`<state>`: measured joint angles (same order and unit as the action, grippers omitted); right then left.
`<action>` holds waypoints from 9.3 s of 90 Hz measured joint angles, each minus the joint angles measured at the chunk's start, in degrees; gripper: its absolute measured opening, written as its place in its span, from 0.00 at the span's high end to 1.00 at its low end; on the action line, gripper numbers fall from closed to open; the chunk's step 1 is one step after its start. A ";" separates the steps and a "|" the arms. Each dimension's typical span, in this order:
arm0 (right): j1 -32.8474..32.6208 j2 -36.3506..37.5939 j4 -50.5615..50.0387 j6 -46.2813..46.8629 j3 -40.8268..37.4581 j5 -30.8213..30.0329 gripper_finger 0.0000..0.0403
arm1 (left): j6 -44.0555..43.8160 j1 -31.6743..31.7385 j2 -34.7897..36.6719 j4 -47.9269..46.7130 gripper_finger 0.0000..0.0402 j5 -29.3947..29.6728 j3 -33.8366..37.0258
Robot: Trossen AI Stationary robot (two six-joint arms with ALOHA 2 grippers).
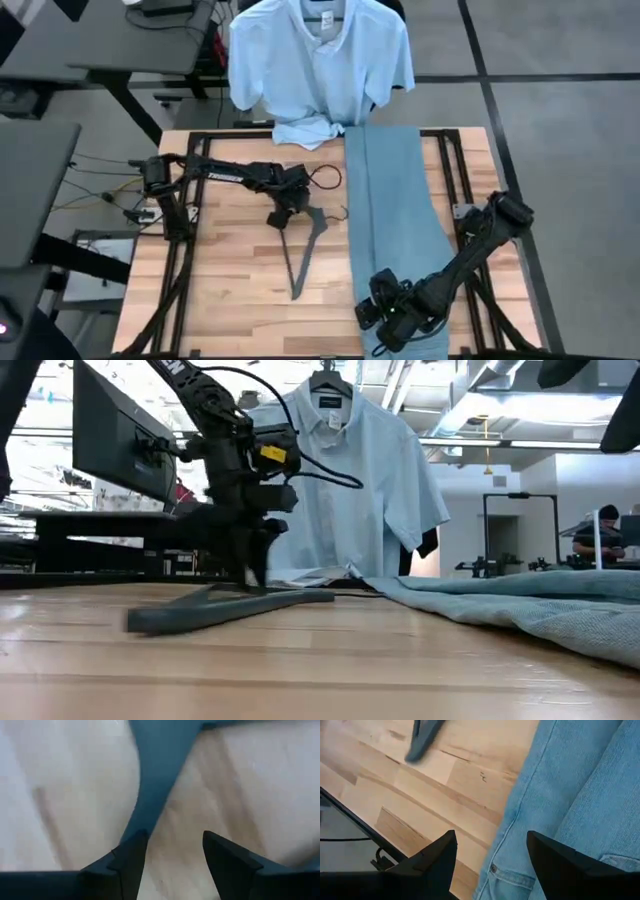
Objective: Hang clothes
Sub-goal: Insert the blue jeans on the grey hanger
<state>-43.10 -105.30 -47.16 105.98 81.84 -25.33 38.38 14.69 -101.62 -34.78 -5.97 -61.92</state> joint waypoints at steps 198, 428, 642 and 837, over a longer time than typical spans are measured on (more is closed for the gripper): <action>-17.94 10.58 -10.62 14.22 0.00 -9.49 0.43 | -33.16 -4.96 18.03 -5.46 0.99 12.08 -1.10; -5.85 -3.08 8.20 -8.96 0.00 6.44 0.43 | -26.08 13.74 14.44 -10.43 0.61 11.37 -1.89; 15.04 27.09 -4.42 -25.37 0.02 -28.11 0.43 | -20.06 -12.94 32.89 -0.42 0.90 30.46 -2.28; 17.70 42.02 -12.49 -47.86 -0.02 -28.54 0.93 | -47.83 -12.21 27.29 16.26 0.64 9.19 -2.42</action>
<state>-25.40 -63.28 -59.64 58.12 81.82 -53.87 -9.45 2.48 -74.32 -18.52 3.22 -64.34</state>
